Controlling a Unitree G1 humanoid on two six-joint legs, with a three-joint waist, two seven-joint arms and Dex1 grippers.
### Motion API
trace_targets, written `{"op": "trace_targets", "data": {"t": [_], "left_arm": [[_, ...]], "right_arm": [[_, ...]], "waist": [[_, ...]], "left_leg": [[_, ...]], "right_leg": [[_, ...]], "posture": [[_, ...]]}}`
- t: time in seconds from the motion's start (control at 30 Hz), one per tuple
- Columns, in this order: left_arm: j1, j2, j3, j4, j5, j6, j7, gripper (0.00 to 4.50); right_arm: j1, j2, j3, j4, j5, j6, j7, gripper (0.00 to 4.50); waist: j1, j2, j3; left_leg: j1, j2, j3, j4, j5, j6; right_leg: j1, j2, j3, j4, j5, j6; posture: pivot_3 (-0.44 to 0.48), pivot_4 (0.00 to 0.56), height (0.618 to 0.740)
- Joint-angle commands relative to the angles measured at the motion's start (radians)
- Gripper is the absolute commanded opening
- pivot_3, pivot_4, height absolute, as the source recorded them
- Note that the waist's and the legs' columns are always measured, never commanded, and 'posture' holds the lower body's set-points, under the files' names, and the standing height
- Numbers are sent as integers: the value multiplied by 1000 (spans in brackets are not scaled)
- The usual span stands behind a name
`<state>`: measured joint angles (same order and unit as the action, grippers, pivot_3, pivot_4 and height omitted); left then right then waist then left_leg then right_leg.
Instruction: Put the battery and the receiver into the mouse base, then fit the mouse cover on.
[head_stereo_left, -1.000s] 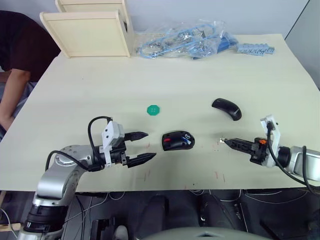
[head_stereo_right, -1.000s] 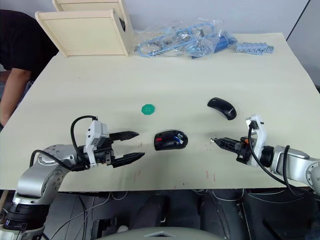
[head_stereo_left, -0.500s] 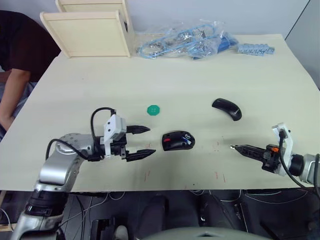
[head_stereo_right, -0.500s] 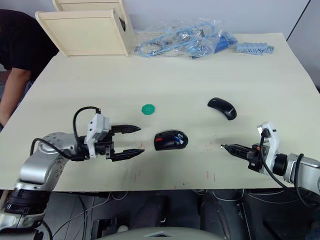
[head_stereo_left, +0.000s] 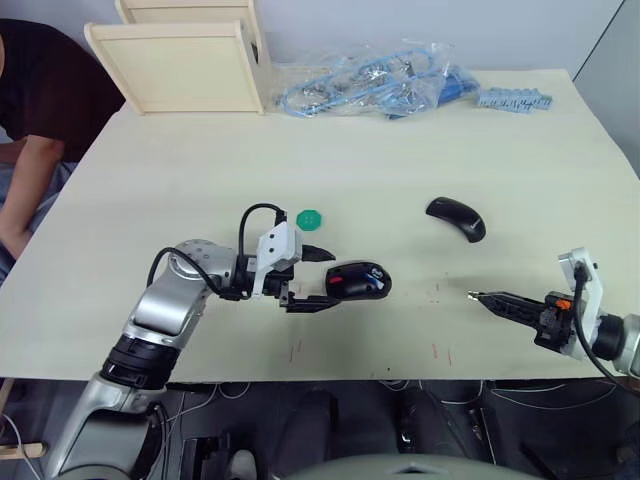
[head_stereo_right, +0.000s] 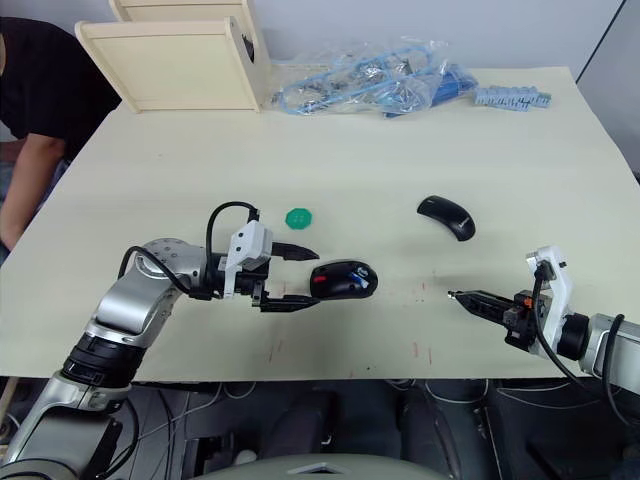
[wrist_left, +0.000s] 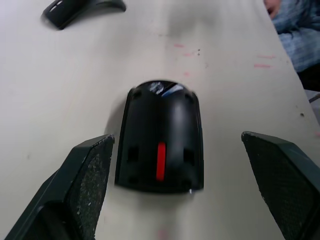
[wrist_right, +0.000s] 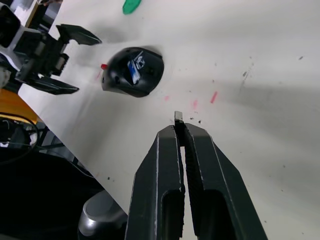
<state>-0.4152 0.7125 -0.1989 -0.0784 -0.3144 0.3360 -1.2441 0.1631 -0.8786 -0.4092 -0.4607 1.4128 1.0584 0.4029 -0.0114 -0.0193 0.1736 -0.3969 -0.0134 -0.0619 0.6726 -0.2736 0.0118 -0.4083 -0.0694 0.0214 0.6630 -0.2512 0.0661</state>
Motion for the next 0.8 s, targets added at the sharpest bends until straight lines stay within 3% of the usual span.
{"op": "trace_targets", "data": {"t": [0.03,0.8], "left_arm": [[-39,-18,-33,5,42,-23,7,4338],[-122,-114,-111,108,162,-57,22,4338]], "right_arm": [[4,-2,-32,-35,23,-7,-7,0],[-22,4,-8,-35,27,-9,-24,0]], "waist": [[0,0,0],[0,0,0]], "left_leg": [[0,0,0,0,0,0],[0,0,0,0,0,0]], "right_leg": [[0,0,0,0,0,0],[0,0,0,0,0,0]], "posture": [[0,150,740],[0,150,740]]}}
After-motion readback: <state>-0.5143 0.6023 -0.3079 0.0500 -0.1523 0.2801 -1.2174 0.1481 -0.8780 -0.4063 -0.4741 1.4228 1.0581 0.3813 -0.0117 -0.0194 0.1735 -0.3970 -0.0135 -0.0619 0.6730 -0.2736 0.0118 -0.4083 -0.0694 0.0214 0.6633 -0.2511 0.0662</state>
